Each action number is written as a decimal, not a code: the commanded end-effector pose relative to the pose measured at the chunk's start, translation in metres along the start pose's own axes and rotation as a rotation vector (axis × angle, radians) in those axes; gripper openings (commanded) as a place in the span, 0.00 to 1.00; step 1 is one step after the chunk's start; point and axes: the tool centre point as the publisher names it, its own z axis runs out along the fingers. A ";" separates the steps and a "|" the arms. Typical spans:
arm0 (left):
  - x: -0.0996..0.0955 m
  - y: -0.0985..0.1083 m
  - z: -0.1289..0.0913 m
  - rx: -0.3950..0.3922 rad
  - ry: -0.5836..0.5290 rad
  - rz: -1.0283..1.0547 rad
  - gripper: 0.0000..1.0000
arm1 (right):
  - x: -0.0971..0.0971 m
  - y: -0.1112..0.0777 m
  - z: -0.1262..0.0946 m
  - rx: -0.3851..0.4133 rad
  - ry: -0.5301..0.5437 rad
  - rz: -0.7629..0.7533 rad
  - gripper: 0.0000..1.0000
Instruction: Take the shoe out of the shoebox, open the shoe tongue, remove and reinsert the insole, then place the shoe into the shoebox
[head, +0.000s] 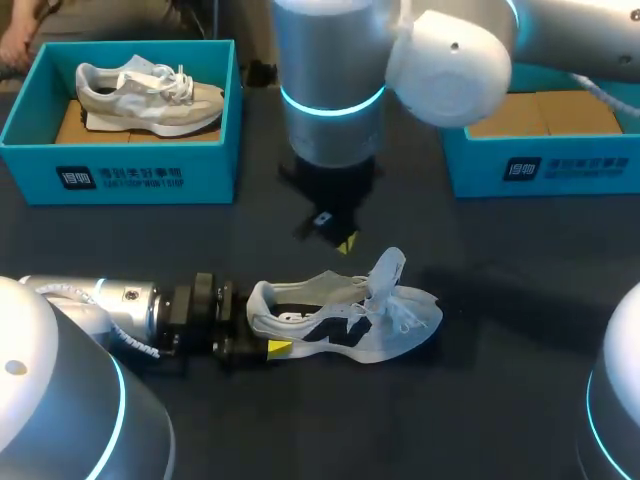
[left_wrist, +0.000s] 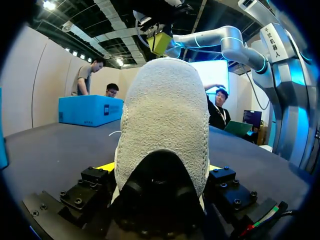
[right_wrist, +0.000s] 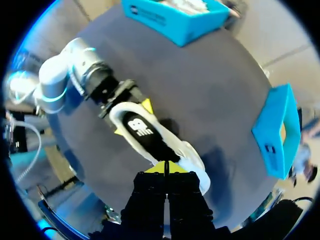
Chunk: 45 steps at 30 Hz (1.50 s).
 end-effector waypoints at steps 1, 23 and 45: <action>0.000 0.001 0.000 0.000 -0.002 0.000 0.00 | -0.001 -0.008 0.007 0.033 0.049 -0.039 0.00; 0.000 0.001 0.000 0.000 -0.002 0.000 0.00 | 0.006 0.016 0.037 0.004 0.047 -0.290 0.00; 0.000 0.001 0.000 0.000 -0.002 0.000 0.00 | 0.014 0.031 0.070 -0.012 0.032 -0.427 0.00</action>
